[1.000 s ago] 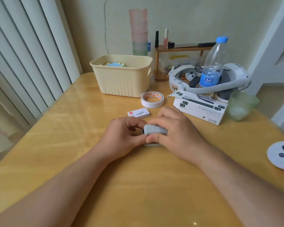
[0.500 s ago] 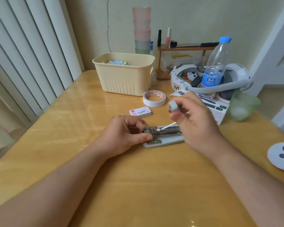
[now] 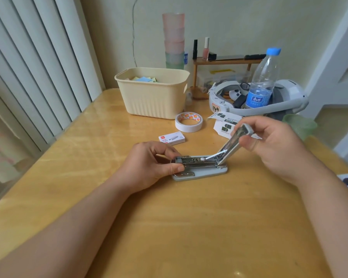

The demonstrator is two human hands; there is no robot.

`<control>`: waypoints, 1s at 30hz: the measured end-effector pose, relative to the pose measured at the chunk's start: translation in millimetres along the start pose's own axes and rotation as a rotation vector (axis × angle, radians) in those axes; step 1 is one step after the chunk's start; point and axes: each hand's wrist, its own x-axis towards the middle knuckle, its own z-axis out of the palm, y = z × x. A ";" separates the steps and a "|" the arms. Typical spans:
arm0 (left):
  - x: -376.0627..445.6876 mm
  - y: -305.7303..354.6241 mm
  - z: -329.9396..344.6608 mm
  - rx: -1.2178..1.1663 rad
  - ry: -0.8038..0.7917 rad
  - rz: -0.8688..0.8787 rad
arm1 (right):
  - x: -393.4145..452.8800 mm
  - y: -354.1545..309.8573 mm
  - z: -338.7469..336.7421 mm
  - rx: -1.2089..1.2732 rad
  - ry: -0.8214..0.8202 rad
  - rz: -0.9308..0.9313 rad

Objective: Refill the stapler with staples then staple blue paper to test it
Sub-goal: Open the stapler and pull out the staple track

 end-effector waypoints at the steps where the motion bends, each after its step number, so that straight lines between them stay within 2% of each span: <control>1: 0.1 -0.6 -2.5 0.015 0.003 -0.006 | 0.5 2.8 -5.1 0.016 -0.001 0.022; 4: -0.3 -2.4 -12.4 0.025 -0.010 -0.059 | 0.7 13.0 -13.5 0.072 -0.020 0.104; 9: -0.5 -8.4 -24.7 0.058 -0.033 -0.135 | 0.7 29.5 -17.1 0.005 -0.048 0.234; 11: -0.7 -8.6 -24.9 0.050 -0.024 -0.155 | -0.1 31.9 -17.6 -0.053 -0.067 0.287; 14: -0.9 -8.7 -24.1 0.026 -0.022 -0.173 | -1.1 37.8 -18.0 -0.264 -0.129 0.343; 17: -0.4 -8.9 -23.2 -0.007 -0.023 -0.184 | -1.3 38.6 -17.0 -0.403 -0.161 0.349; 22: -1.0 -7.1 -21.5 -0.035 -0.016 -0.200 | 1.3 37.2 -16.0 -0.592 -0.197 0.247; 30: -2.9 -2.7 -21.9 0.108 -0.052 -0.204 | -1.7 31.6 -13.6 -0.460 -0.159 0.327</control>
